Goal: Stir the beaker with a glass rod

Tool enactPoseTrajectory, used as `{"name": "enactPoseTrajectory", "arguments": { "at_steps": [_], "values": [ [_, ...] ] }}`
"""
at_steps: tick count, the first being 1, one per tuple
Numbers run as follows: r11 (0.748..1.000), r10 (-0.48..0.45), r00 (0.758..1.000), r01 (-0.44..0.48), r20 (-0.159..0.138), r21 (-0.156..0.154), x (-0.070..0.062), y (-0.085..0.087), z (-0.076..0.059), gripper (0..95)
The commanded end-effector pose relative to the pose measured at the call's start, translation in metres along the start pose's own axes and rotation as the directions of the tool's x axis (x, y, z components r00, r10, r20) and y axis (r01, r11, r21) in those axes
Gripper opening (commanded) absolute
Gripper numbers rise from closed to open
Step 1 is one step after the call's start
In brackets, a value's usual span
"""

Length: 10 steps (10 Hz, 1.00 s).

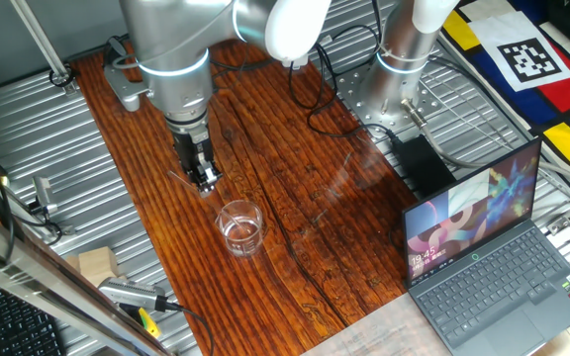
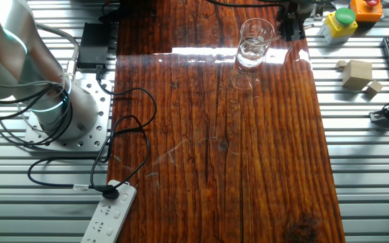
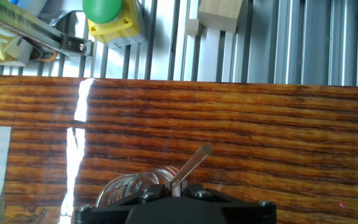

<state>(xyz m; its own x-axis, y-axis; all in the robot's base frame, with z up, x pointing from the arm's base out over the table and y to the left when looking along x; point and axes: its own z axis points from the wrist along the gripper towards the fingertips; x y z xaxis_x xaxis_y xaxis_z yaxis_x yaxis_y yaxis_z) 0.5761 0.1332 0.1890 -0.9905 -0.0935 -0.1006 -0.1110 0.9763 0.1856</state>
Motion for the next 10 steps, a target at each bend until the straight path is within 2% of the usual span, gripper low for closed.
{"name": "enactPoseTrajectory", "arguments": {
  "at_steps": [1,6,7,10],
  "values": [
    [1.000,0.001,1.000,-0.001,0.001,0.000,-0.0009,0.0006,-0.0006,0.0],
    [1.000,0.014,1.000,-0.014,0.003,-0.001,-0.0033,0.0056,0.0001,0.0],
    [1.000,0.014,1.000,-0.014,0.004,-0.001,-0.0034,0.0057,0.0001,19.0],
    [1.000,0.011,1.000,-0.011,0.007,0.001,-0.0036,0.0059,0.0000,19.0]
  ]
}}
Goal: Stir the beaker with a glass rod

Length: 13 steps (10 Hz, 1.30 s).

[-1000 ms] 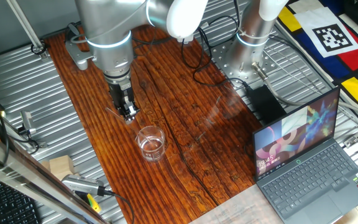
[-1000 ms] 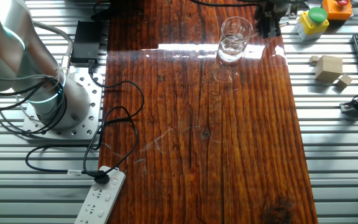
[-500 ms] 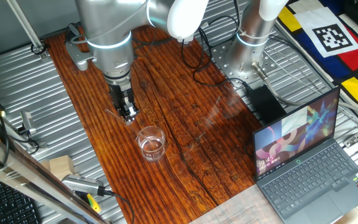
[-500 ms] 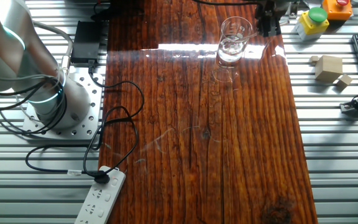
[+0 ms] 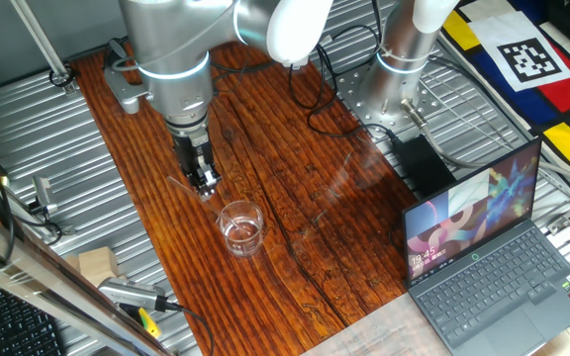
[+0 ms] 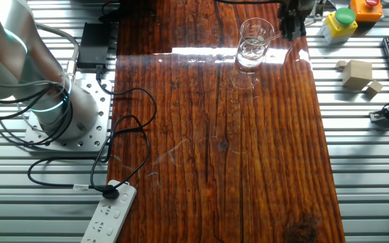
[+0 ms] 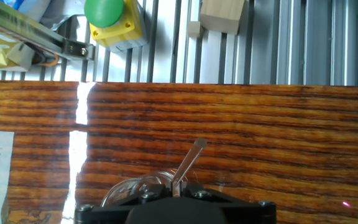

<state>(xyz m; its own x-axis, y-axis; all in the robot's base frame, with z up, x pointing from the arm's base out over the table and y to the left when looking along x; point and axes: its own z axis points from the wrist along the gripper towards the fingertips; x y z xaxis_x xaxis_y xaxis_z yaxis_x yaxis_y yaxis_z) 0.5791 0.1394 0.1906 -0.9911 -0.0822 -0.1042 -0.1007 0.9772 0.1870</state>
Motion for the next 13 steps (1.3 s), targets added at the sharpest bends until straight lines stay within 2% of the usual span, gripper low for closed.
{"name": "enactPoseTrajectory", "arguments": {
  "at_steps": [1,6,7,10,13],
  "values": [
    [1.000,0.000,1.000,0.000,0.002,0.001,0.0001,-0.0002,0.0001,19.0],
    [1.000,0.008,0.998,-0.008,0.063,0.001,-0.0021,0.0015,-0.0009,19.0],
    [1.000,0.008,0.996,-0.008,0.092,-0.002,-0.0021,0.0015,-0.0008,19.0],
    [1.000,0.011,0.993,-0.010,0.114,-0.010,-0.0041,0.0018,0.0010,19.0],
    [1.000,0.017,0.993,-0.016,0.120,-0.011,-0.0077,0.0040,0.0008,19.0]
  ]
}}
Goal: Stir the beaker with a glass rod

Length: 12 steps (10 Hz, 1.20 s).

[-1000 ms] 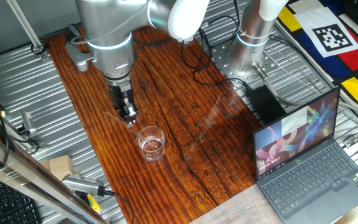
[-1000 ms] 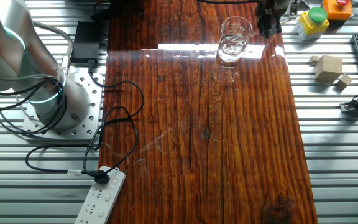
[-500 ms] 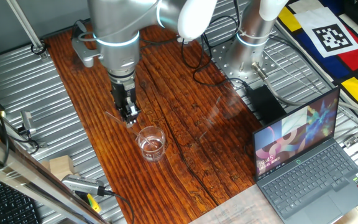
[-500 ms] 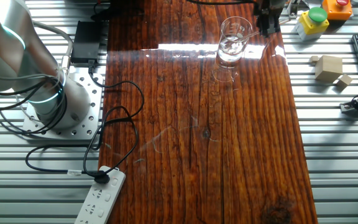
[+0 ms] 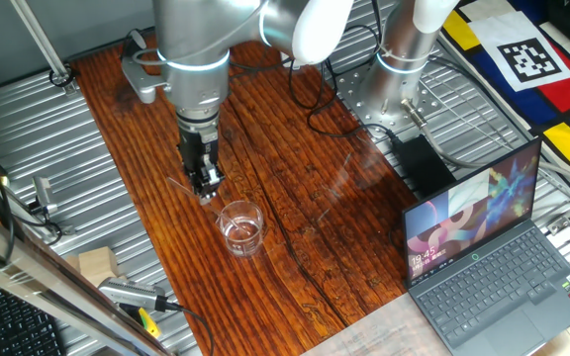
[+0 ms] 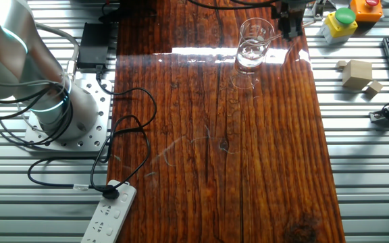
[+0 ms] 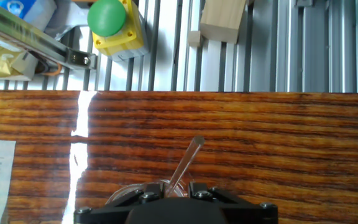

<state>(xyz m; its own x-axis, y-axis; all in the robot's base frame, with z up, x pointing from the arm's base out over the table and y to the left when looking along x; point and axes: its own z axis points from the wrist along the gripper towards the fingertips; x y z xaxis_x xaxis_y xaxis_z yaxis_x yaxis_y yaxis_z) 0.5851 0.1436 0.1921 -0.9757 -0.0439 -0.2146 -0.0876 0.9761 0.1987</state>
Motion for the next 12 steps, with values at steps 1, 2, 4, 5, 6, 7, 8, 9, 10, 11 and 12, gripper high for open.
{"name": "enactPoseTrajectory", "arguments": {
  "at_steps": [1,2,4,5,6,7,8,9,10,11,12],
  "values": [
    [1.000,0.005,1.000,-0.005,0.007,-0.002,-0.0025,0.0007,0.0019,19.0],
    [1.000,0.007,1.000,-0.007,0.014,-0.004,-0.0034,0.0008,0.0033,19.0],
    [1.000,0.007,1.000,-0.007,0.017,-0.003,-0.0039,0.0007,0.0045,19.0],
    [1.000,0.007,1.000,-0.007,0.016,-0.002,-0.0039,0.0007,0.0045,19.0],
    [1.000,0.007,1.000,-0.007,0.016,-0.002,-0.0039,0.0007,0.0045,0.0],
    [1.000,0.008,1.000,-0.008,0.017,-0.001,-0.0039,0.0007,0.0045,0.0],
    [1.000,0.009,1.000,-0.009,0.017,-0.001,-0.0039,0.0007,0.0045,0.0],
    [1.000,0.014,1.000,-0.014,0.018,-0.012,-0.0042,0.0010,0.0043,0.0],
    [1.000,0.018,1.000,-0.018,0.018,-0.013,-0.0048,0.0015,0.0040,0.0],
    [1.000,0.022,1.000,-0.022,0.017,-0.015,-0.0053,0.0019,0.0038,0.0],
    [1.000,0.024,1.000,-0.024,0.016,-0.012,-0.0062,0.0027,0.0034,0.0]
  ]
}}
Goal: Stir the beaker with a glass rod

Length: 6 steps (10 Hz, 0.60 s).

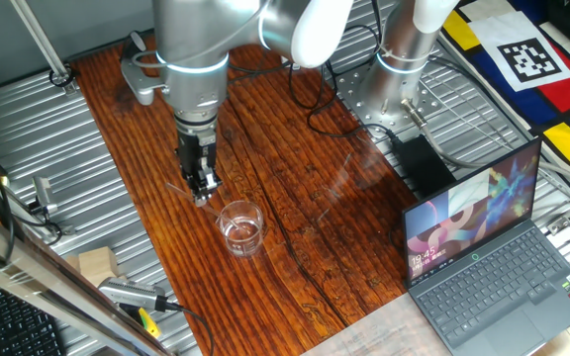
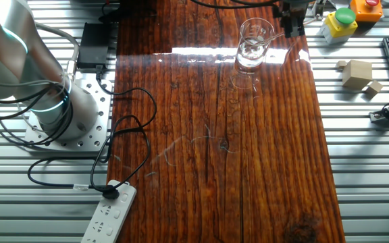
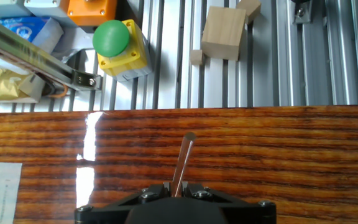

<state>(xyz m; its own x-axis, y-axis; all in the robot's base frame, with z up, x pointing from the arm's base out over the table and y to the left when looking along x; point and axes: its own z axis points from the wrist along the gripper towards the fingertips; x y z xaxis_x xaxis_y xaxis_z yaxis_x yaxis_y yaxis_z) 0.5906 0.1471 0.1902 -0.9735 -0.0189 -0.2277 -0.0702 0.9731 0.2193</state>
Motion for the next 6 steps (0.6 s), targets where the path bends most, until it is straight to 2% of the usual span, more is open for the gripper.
{"name": "enactPoseTrajectory", "arguments": {
  "at_steps": [1,6],
  "values": [
    [1.000,0.006,1.000,-0.006,-0.003,0.005,-0.0018,0.0009,-0.0006,0.0],
    [1.000,0.023,1.000,-0.023,-0.004,0.014,-0.0061,0.0054,-0.0034,0.0]
  ]
}}
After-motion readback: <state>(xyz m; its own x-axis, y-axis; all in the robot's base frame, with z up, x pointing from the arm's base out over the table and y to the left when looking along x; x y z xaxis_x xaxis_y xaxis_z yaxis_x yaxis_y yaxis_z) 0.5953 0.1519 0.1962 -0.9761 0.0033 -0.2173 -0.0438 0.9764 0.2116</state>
